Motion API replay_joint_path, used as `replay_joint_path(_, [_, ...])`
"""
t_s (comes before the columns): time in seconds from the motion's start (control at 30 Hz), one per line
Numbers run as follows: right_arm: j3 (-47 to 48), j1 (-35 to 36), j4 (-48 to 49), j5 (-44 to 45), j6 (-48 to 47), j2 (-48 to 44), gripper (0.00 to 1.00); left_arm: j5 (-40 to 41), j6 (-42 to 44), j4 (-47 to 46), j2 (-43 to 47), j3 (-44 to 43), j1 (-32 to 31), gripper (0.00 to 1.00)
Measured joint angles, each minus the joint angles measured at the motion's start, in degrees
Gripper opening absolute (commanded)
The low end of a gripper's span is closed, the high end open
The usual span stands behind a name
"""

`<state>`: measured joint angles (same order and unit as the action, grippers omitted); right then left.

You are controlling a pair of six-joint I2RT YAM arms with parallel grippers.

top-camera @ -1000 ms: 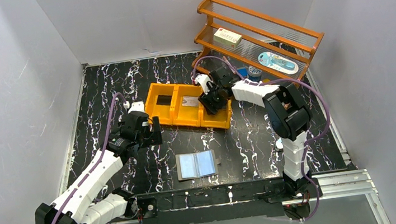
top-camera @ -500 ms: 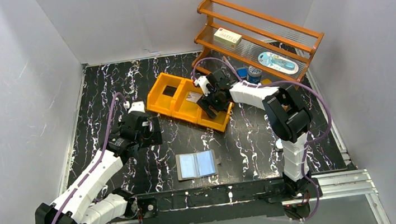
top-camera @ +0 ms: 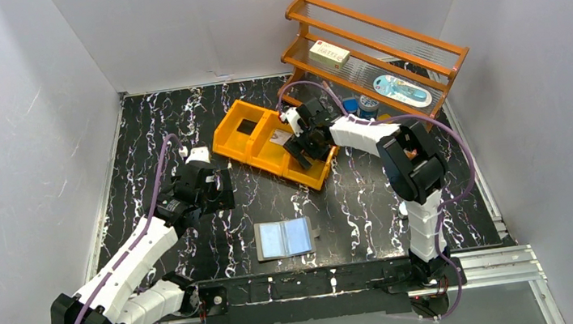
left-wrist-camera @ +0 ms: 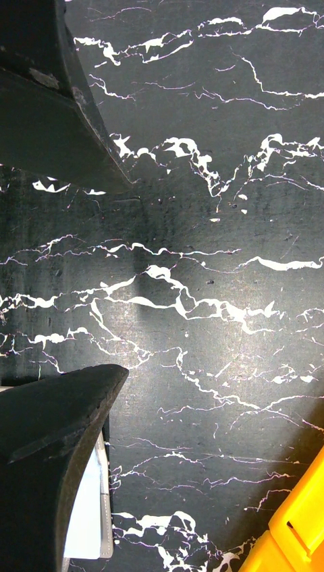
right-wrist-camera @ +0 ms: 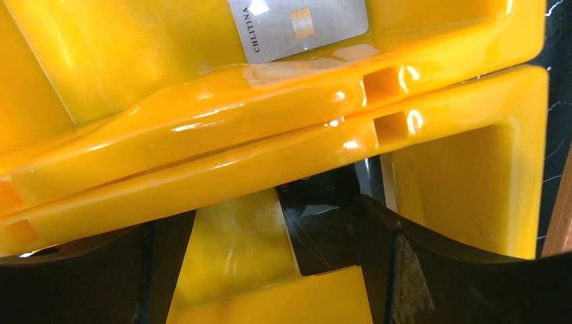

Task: Take the credit cards out of the card holder

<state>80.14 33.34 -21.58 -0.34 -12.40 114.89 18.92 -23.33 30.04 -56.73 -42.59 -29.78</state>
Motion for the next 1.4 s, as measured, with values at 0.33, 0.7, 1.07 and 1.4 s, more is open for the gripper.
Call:
replay_joint_path(0.33, [-1.77,-0.55,4.11,-1.33,1.36,0.0,0.68,-0.07,0.02,0.0,-0.07,0.0,0.0,0.98])
replay_joint_path(0.7, [-4.04,-0.2,7.85,-1.29,1.99,-1.18,0.77,-0.31,0.2,0.0,-0.17,0.0,0.0,0.98])
replay_joint_path(1.07, [-2.25,1.2,4.33,6.58,4.37,-1.29,0.99,-0.31,0.2,0.0,-0.17,0.0,0.0,0.98])
replay_joint_path(1.4, [-6.47,0.94,10.51,2.25,8.15,-0.76,0.91,-1.29,0.2,-1.25,-3.37,0.0,0.0,0.99])
